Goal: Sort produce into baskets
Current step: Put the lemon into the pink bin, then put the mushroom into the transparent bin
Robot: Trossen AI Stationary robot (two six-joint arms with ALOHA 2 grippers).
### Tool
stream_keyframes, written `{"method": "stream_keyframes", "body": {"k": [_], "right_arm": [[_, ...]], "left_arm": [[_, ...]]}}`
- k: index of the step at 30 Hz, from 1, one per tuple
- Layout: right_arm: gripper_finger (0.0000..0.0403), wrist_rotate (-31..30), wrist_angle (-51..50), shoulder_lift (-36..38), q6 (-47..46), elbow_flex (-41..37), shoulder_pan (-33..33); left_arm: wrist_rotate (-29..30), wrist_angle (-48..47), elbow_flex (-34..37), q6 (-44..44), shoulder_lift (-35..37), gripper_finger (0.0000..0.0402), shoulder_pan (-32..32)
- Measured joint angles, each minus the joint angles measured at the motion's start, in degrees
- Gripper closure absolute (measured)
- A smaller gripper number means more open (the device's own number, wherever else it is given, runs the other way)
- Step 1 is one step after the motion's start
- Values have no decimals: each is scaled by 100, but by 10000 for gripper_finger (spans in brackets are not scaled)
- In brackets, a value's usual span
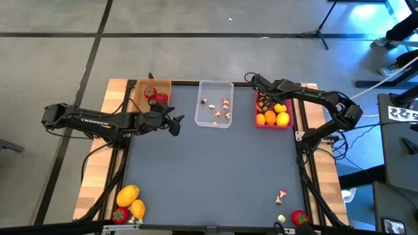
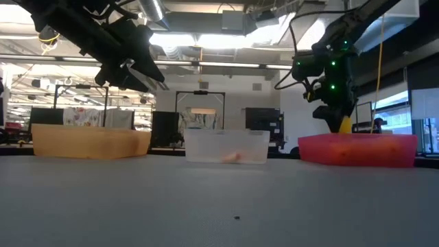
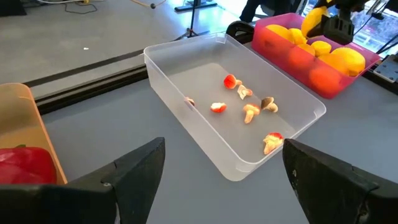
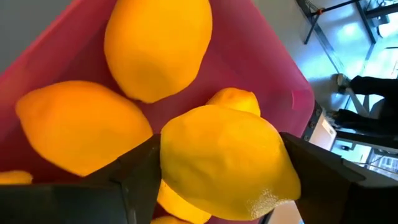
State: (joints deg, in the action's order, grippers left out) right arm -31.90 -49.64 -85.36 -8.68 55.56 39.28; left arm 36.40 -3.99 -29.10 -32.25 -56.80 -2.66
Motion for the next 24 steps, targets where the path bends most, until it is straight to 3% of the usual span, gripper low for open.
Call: {"method": "stream_keyframes", "body": {"k": [15,24], "right_arm": [[24,4,34,0,130,-12,41],[22,68,-958,205,-179,561,-820]], "left_arm": [[0,-2,0,2,0,84,-1],[0,-2,0,2,0,84,-1]]}}
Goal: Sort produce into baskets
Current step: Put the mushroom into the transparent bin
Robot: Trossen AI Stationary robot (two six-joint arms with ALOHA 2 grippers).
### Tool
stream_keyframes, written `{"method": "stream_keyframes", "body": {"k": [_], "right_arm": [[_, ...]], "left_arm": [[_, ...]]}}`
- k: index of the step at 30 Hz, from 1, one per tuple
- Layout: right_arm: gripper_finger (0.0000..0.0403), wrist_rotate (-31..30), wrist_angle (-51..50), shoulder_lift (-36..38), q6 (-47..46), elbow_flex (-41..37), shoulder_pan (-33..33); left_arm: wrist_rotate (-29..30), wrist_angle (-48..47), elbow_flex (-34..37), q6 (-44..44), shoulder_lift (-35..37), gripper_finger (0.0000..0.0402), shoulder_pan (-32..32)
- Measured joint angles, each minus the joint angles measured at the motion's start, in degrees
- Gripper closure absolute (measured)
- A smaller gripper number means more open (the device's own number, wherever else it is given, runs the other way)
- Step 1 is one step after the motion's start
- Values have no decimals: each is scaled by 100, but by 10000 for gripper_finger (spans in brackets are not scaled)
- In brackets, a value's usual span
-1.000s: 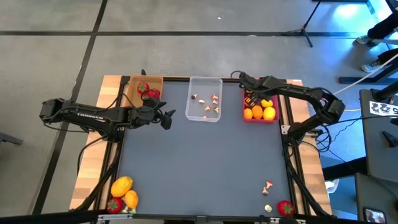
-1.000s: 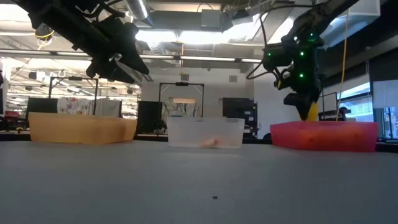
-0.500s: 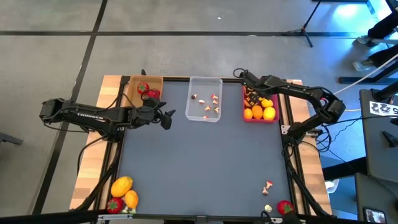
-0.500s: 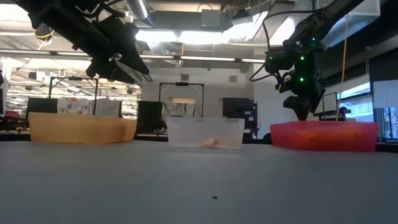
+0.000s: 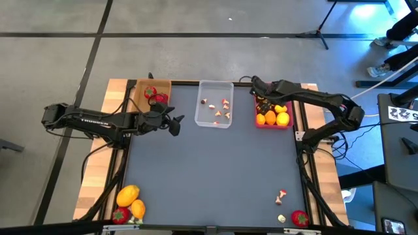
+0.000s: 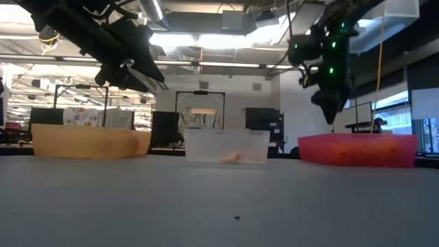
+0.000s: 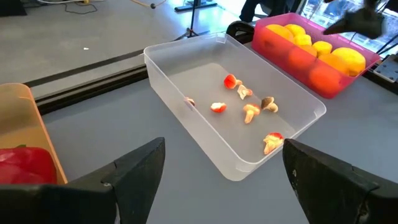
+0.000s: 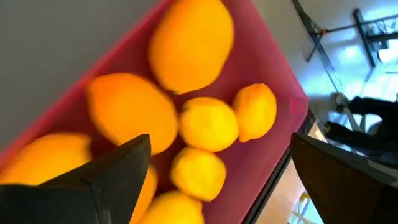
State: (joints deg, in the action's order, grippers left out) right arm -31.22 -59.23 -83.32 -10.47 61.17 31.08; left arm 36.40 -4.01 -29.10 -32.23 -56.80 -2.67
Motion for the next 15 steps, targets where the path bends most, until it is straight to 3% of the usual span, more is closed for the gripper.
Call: {"method": "stream_keyframes", "body": {"k": [7,15], "right_arm": [[22,754,-740,431,-649,258,-1076],[22,2182,-1246,843,-1836,259,-2382]], "left_arm": [[0,-2,0,2,-1,84,1],[0,-2,0,2,0,84,1]]}}
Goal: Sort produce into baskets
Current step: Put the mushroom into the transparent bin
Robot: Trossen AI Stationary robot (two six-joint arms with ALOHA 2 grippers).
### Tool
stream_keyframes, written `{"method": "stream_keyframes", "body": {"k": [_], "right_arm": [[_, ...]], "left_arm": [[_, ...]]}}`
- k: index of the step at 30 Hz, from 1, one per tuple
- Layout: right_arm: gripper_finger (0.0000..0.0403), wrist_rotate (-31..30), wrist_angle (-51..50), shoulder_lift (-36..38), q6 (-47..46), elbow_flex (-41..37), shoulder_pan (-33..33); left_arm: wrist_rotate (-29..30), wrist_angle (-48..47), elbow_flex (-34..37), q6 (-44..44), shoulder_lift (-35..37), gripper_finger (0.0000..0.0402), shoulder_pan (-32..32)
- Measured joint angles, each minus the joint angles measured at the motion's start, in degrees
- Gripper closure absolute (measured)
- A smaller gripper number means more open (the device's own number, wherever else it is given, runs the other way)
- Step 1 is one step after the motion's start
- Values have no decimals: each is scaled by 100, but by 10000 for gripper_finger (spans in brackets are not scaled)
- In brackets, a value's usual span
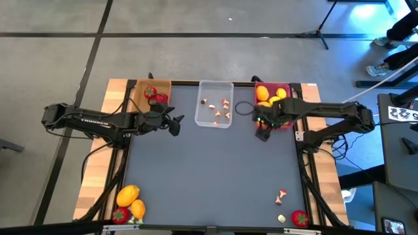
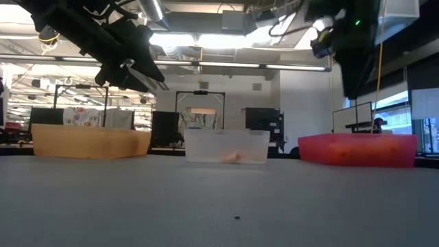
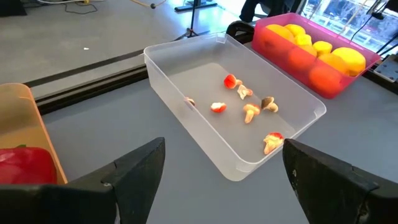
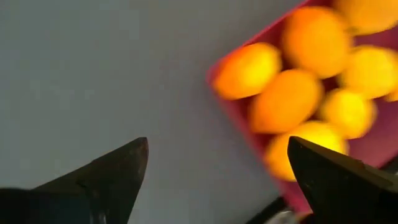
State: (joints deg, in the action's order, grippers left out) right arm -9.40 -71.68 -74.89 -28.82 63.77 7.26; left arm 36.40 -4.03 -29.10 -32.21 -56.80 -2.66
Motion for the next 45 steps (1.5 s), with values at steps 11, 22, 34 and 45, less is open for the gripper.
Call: {"method": "stream_keyframes", "body": {"k": [11,22,34,45], "right_arm": [[22,892,7,41,-1688,0,-1978],[22,1665,560,39,-3963,-454,-3587],[91,2386,2035,39,-5882,-1579,-4684],[186,2560,3464,39,-7159,-2556,-5351]], "left_arm": [[0,0,0,0,-2,84,0],[0,2,0,0,-2,84,0],[0,7,0,0,-2,84,0],[0,20,0,-31,-2,84,0]]}}
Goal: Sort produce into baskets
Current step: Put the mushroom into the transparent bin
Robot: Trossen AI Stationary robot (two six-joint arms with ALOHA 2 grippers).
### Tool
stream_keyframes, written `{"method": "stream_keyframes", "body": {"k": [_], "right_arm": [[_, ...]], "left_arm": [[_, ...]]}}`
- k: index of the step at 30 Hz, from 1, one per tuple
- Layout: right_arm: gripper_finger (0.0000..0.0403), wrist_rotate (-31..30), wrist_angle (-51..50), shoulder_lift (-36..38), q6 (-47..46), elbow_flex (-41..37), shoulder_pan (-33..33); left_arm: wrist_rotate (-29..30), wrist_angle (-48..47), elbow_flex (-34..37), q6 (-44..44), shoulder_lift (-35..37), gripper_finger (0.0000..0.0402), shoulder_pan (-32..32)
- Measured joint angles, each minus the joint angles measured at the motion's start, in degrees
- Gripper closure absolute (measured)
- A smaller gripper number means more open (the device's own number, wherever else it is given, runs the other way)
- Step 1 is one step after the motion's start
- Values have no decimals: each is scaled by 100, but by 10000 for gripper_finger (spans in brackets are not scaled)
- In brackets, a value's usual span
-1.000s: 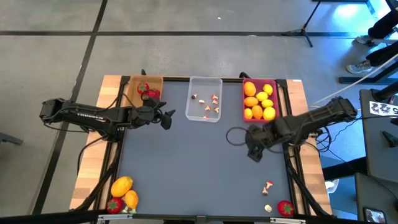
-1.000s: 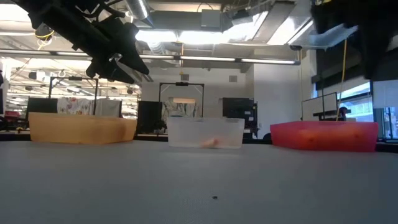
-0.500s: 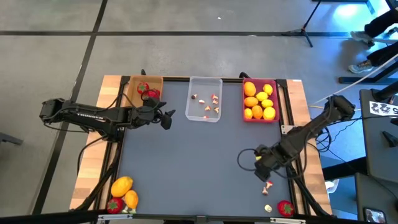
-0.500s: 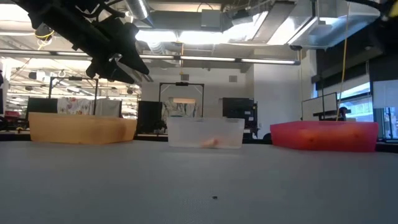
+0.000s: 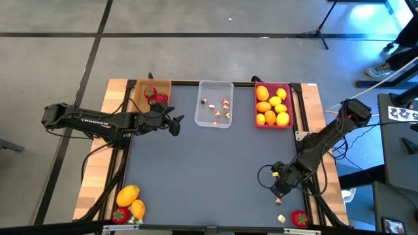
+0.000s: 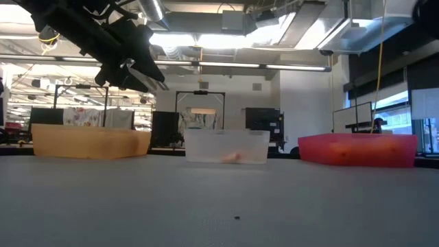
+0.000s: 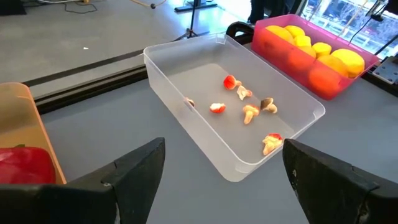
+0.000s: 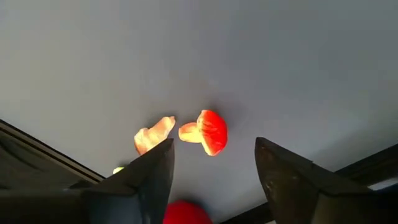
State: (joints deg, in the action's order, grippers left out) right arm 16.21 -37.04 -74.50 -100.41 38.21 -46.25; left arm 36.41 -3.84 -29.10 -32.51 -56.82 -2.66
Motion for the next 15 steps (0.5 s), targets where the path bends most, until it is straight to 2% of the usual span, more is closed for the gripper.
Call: {"method": "stream_keyframes", "body": {"k": [8,15], "right_arm": [[221,-66,599,-2,-333,-344,-189],[271,-48,853,-195,-291,-437,-178]], "left_arm": [[0,-2,0,-4,0,84,0],[0,-23,0,6,0,84,0]]}}
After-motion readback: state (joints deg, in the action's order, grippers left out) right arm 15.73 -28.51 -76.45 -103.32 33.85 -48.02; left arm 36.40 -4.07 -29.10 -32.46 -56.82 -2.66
